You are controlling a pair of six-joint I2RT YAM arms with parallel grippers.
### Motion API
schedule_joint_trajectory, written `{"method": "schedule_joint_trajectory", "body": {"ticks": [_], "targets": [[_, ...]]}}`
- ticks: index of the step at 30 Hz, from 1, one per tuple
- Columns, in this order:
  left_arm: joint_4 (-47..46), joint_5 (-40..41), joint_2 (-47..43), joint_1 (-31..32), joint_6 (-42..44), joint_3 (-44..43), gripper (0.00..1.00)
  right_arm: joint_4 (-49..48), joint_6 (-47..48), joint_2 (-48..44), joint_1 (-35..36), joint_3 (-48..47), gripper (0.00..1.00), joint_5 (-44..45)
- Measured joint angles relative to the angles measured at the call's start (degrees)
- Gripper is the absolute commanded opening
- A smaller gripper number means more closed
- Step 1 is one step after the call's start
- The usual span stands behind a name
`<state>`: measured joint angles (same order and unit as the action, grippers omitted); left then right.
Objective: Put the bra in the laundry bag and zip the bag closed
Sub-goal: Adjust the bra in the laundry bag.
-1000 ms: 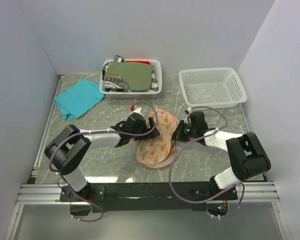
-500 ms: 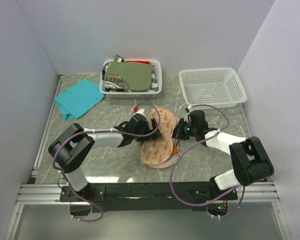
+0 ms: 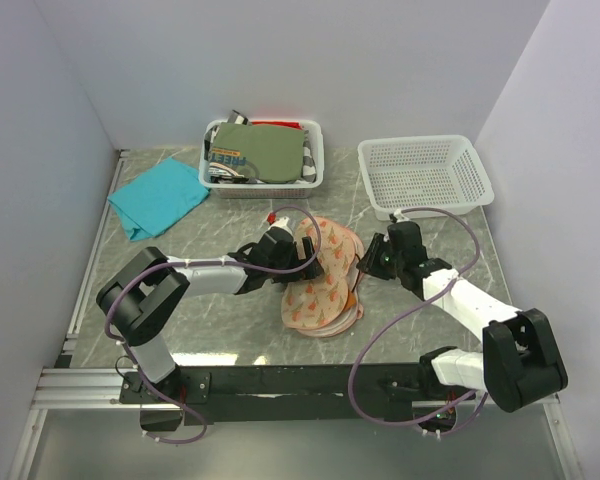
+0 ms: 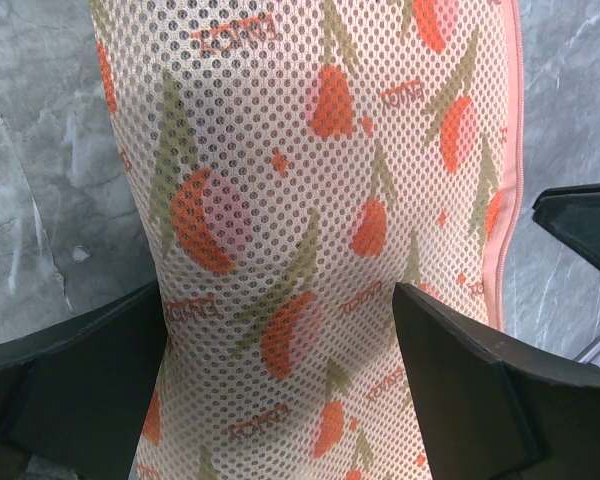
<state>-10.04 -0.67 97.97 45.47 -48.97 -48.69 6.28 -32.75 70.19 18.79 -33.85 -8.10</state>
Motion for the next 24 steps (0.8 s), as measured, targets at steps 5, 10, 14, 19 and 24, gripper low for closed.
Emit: {"method": "schedule_joint_trajectory", "body": {"ticks": [5,10,14,19,24], "targets": [[0.0,0.0,-0.1,0.0,0.0,0.0,0.96,1.4,0.0,0.3,0.0,0.6,0.34,1.5],[0.0,0.0,-0.2,0.0,0.0,0.0,0.96,1.3,0.0,1.7,0.0,0.6,0.3,1.1],[0.0,0.0,-0.2,0.0,0.0,0.0,0.96,0.7,0.0,3.3,0.0,0.6,0.29,0.5],[0.0,0.0,-0.2,0.0,0.0,0.0,0.96,0.0,0.0,5.9,0.0,0.6,0.26,-0.4],[0.0,0.0,-0.2,0.0,0.0,0.0,0.97,-0.6,0.2,7.0,0.0,0.6,0.18,-1.0]]}}
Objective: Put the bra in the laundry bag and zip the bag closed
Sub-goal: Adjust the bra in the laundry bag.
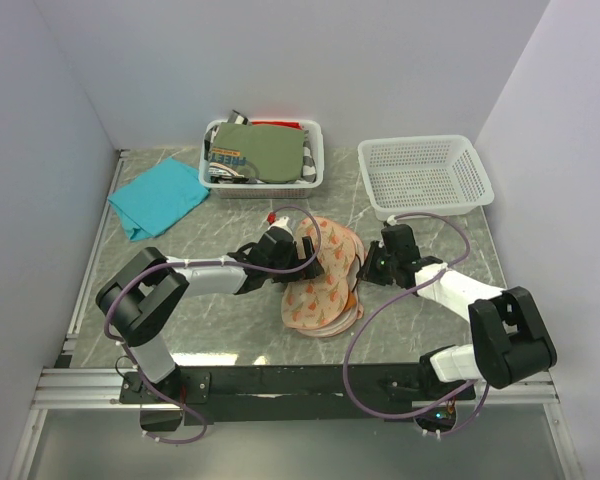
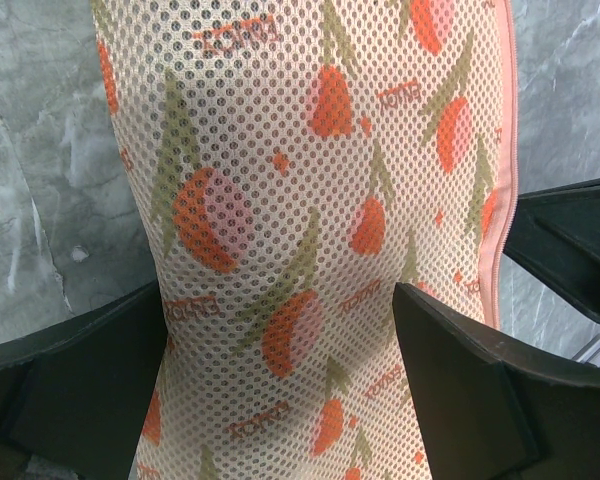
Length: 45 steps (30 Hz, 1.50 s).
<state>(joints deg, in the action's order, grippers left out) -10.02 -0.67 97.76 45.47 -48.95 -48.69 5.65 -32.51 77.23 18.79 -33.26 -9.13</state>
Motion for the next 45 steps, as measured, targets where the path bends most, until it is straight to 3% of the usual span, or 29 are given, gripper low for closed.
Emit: {"method": "schedule_joint_trajectory", "body": {"ticks": [11,22,45], "targets": [[0.0,-0.2,0.0,0.0,0.0,0.0,0.96,-0.1,0.8,-0.2,0.0,0.0,0.11,-0.5],[0.0,-0.8,0.0,0.0,0.0,-0.2,0.96,-1.0,1.5,-1.0,0.0,0.0,0.09,-5.4],[-1.1,-2.7,0.1,0.0,0.0,-0.2,0.96,-15.1,-2.4,7.6,0.0,1.9,0.09,-18.9]]}}
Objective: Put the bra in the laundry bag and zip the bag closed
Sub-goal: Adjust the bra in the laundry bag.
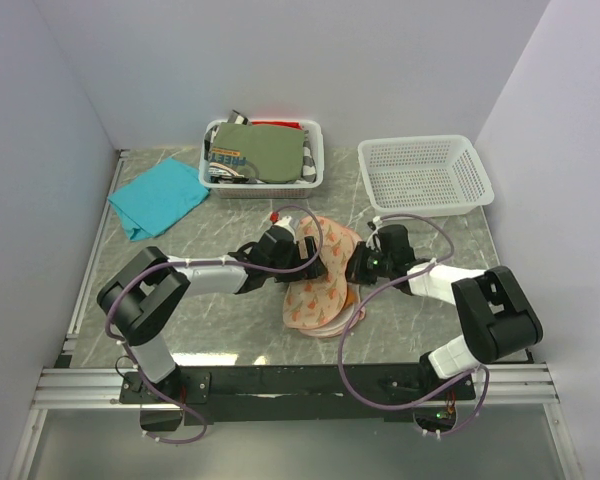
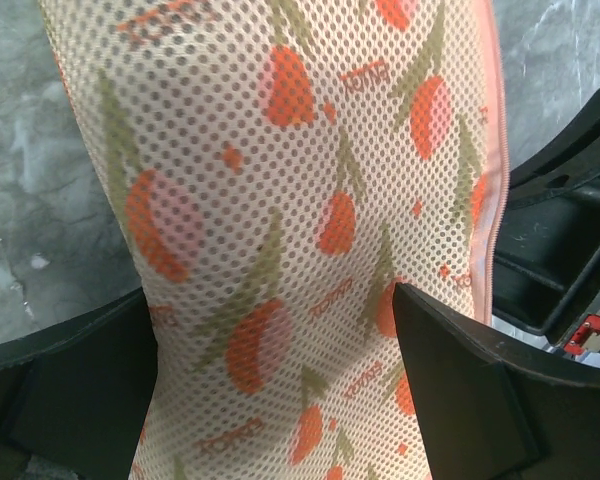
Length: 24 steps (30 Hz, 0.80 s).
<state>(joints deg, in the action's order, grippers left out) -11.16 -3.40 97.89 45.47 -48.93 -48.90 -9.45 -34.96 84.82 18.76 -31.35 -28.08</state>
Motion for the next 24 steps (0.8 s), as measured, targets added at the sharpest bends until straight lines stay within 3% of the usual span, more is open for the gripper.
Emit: {"method": "schedule_joint_trajectory", "body": {"ticks": [5,8,10,24], "targets": [[-0.6,-0.9,0.7,0.0,0.0,-0.4,0.96,-2.1,-0.9,1.5,0.0,0.0,0.15,-1.5],[-0.7,-1.3,0.8,0.0,0.0,-0.6,0.96,-2.0,-1.2,2.3,0.0,0.0,0.3,-1.4],[-0.8,-1.4,0.8,0.0,0.0,-0.6,0.96,-1.6,-1.3,2.3,0.0,0.0,0.46,-0.7],[-1.5,-1.8,1.3,0.1,0.0,-0.6,0.97,10.7,1.2,-11.1,0.0,0.0,0.54,13.7]]}}
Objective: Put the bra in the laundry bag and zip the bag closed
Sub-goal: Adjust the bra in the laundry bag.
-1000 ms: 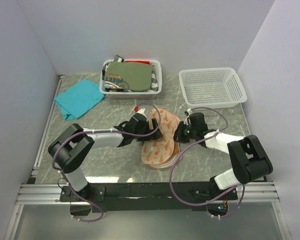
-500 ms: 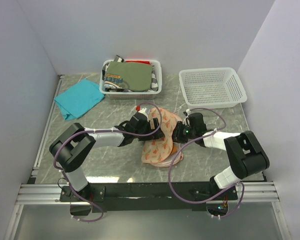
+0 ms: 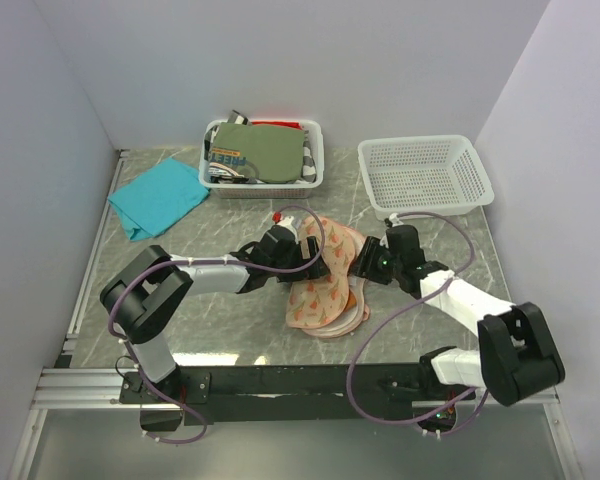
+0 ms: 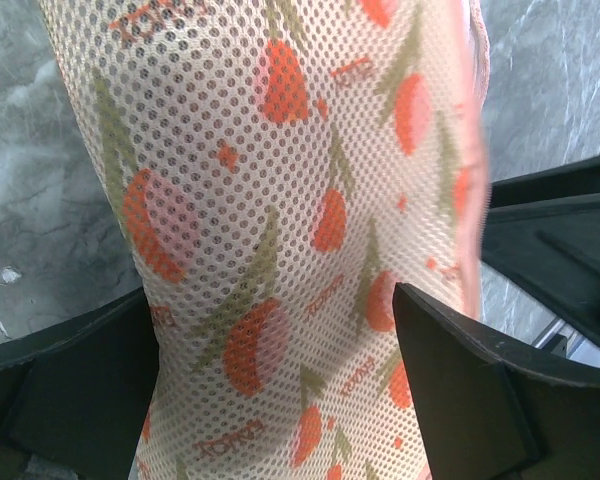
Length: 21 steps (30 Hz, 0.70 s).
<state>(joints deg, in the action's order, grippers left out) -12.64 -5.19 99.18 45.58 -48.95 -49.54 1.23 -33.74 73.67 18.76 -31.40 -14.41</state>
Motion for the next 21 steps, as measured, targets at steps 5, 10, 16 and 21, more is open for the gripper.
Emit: {"method": "schedule_joint_trajectory", "body": {"ticks": [5,10,16,21], "targets": [[0.0,0.0,0.0,0.0,0.0,0.0,0.96,5.0,0.9,-4.2,0.0,-0.2,0.54,5.6],[-0.2,-0.2,0.0,0.0,0.0,0.0,0.96,7.3,1.2,-5.8,0.0,-0.2,0.54,7.3],[-0.2,-0.9,0.0,0.1,0.0,-0.3,0.96,6.7,1.2,-6.9,0.0,-0.2,0.49,4.3],[-0.4,-1.0,0.1,0.2,0.0,-0.6,0.96,5.8,1.4,-5.9,0.0,-0.2,0.48,0.8]]}}
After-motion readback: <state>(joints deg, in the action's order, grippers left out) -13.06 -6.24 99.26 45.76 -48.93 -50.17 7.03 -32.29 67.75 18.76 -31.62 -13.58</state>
